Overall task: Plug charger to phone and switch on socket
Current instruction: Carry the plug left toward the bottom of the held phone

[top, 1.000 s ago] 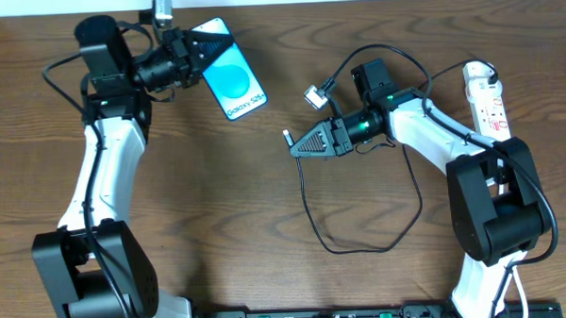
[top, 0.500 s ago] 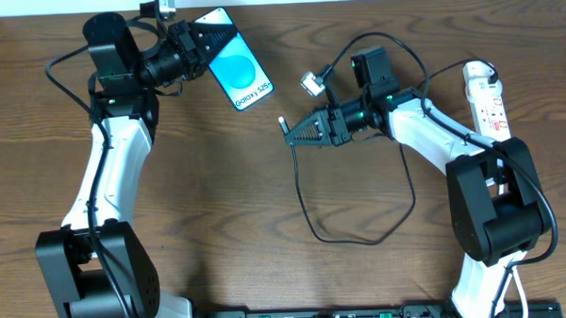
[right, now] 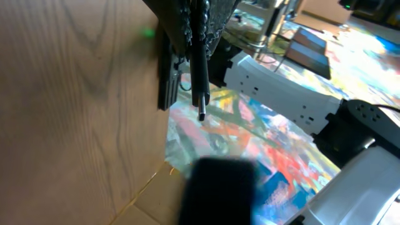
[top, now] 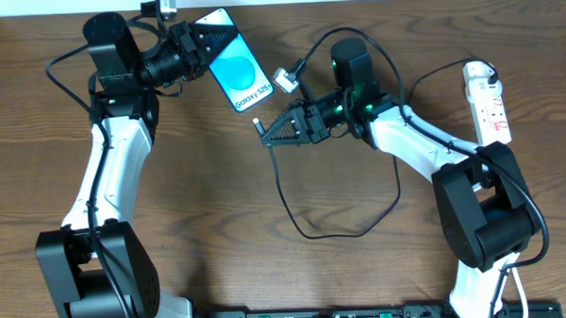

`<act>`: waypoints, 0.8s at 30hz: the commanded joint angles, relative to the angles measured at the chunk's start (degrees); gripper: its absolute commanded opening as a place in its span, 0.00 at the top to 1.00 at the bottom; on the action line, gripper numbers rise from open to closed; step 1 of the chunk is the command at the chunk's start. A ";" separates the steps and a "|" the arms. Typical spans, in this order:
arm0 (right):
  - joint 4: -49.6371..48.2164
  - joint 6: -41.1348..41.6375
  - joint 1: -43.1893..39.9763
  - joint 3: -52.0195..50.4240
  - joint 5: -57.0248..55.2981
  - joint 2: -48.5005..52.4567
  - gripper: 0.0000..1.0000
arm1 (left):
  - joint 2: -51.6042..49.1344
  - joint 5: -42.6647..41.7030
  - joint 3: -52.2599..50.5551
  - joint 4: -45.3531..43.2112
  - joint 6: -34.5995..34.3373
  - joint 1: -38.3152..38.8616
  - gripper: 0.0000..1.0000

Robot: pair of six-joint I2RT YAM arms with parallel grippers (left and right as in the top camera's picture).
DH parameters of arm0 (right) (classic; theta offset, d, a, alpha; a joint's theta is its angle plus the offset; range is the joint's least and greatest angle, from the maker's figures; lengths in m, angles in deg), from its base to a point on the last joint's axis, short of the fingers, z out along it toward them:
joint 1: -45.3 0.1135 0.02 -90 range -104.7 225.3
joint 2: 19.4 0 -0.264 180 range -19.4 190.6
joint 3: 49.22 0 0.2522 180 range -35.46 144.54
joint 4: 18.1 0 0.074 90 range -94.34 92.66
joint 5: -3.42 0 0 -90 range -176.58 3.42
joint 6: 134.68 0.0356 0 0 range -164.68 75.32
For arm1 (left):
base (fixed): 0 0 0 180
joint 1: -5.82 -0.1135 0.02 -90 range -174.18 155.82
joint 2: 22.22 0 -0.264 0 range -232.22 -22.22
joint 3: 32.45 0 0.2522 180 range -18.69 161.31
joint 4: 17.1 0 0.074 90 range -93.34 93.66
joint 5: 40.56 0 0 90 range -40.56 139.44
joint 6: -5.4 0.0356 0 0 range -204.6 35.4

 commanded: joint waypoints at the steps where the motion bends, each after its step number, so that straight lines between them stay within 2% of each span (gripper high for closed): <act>1: -0.20 3.02 -0.85 0.70 1.07 0.55 0.99 | 1.07 -2.56 0.24 -0.72 0.57 0.15 0.93; 11: -8.26 10.56 -1.16 0.70 1.09 0.55 0.99 | 1.07 -2.47 0.24 -0.72 4.76 0.15 0.93; 24: -8.74 10.75 -1.16 0.70 1.09 0.55 0.99 | 1.07 -2.54 0.24 -0.68 5.51 0.17 0.93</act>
